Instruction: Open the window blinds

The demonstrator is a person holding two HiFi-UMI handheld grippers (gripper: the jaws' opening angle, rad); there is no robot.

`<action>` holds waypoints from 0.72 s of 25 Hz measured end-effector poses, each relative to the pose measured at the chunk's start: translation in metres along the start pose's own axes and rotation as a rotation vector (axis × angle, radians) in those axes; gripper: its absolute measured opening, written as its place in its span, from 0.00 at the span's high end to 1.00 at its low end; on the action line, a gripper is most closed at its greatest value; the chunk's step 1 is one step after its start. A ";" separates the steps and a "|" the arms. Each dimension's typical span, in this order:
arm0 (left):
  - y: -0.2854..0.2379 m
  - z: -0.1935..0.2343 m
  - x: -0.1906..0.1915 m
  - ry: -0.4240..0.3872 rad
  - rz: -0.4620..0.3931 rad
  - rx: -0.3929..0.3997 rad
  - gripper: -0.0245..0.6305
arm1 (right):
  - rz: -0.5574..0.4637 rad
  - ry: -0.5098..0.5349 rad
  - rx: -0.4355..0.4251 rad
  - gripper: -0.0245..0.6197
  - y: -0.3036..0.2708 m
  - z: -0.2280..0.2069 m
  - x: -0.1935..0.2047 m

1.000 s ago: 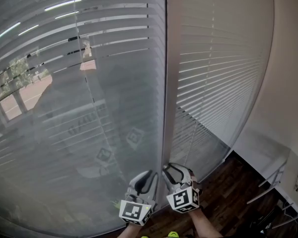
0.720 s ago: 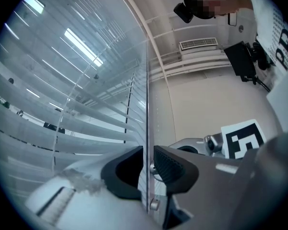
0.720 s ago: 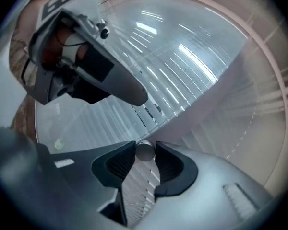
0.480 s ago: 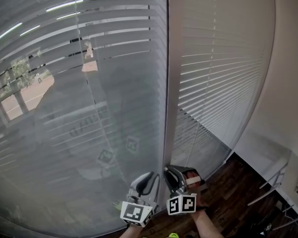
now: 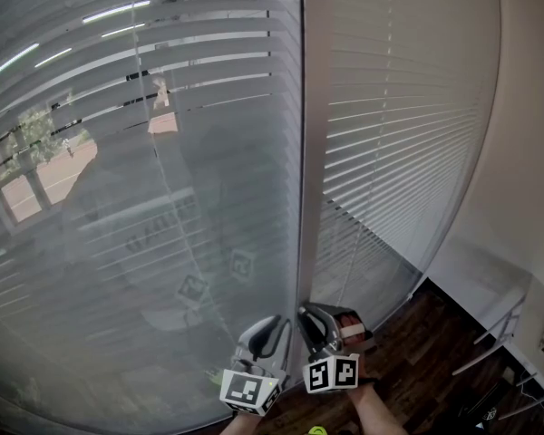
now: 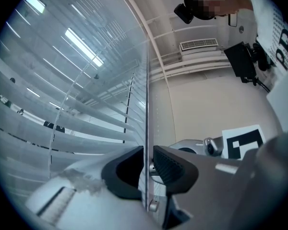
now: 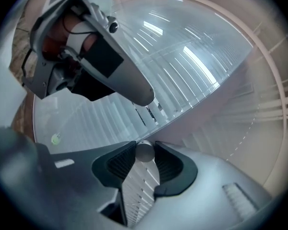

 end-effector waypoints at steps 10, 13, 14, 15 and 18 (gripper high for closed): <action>-0.002 0.000 0.001 0.000 -0.006 0.014 0.85 | -0.013 -0.129 -0.031 0.77 -0.001 -0.003 0.001; -0.001 0.000 0.000 0.004 -0.003 0.009 0.85 | -0.021 -0.179 -0.045 0.77 0.000 -0.005 0.001; -0.001 0.000 0.000 0.003 -0.002 0.009 0.85 | -0.027 -0.207 -0.053 0.77 -0.001 -0.005 0.002; -0.001 0.000 0.000 0.002 -0.002 0.010 0.85 | -0.033 -0.240 -0.061 0.77 -0.001 -0.006 0.003; -0.002 0.000 0.002 -0.001 -0.002 0.021 0.85 | -0.046 -0.327 -0.082 0.77 -0.001 -0.008 0.005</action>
Point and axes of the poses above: the fingertips, and each gripper's own axes: y backward along the fingers, z to its left, x out of its underside, the point moved 6 cm from there along y, backward along the fingers, and after that the axes turned 10 degrees about z, right-handed, at the moved point
